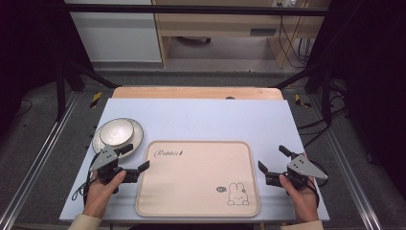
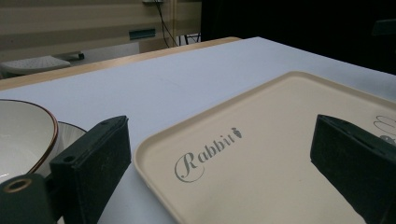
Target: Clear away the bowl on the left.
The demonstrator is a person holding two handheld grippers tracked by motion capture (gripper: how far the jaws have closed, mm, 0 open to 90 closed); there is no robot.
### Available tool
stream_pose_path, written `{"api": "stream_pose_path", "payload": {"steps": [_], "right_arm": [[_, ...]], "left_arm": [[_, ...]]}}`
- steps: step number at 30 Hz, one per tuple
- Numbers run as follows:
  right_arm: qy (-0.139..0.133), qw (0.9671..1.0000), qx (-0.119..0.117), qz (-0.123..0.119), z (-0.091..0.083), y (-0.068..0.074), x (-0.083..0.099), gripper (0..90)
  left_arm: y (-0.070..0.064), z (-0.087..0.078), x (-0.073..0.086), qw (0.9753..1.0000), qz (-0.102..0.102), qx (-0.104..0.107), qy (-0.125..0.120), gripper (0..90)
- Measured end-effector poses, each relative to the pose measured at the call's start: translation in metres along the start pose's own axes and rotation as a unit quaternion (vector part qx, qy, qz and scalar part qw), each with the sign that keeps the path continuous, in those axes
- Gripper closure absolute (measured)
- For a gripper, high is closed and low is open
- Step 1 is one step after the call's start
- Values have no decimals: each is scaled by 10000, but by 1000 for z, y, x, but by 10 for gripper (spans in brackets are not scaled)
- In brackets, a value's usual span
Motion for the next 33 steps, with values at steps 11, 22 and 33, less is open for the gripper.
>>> {"api": "stream_pose_path", "payload": {"steps": [11,22,33], "right_arm": [[75,10000,-5,-49,2,2,2,51],[125,9999,-14,-52,3,3,2,53],[134,9999,1,-56,3,4,2,53]], "left_arm": [[-2,1,-6,10000,25,-31,-35,45],[8,-7,-15,9978,246,-614,77,57],[19,1,-29,9958,468,-739,286,68]]}}
Point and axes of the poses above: each handheld gripper's, and its own axes: z roughly forward along the jaws, x roughly out of its underside, y roughly to its left, the point moved 7 cm from there along z, roughly forward along the jaws, and after that the axes turned 14 degrees about -y, right-handed, at the moved point
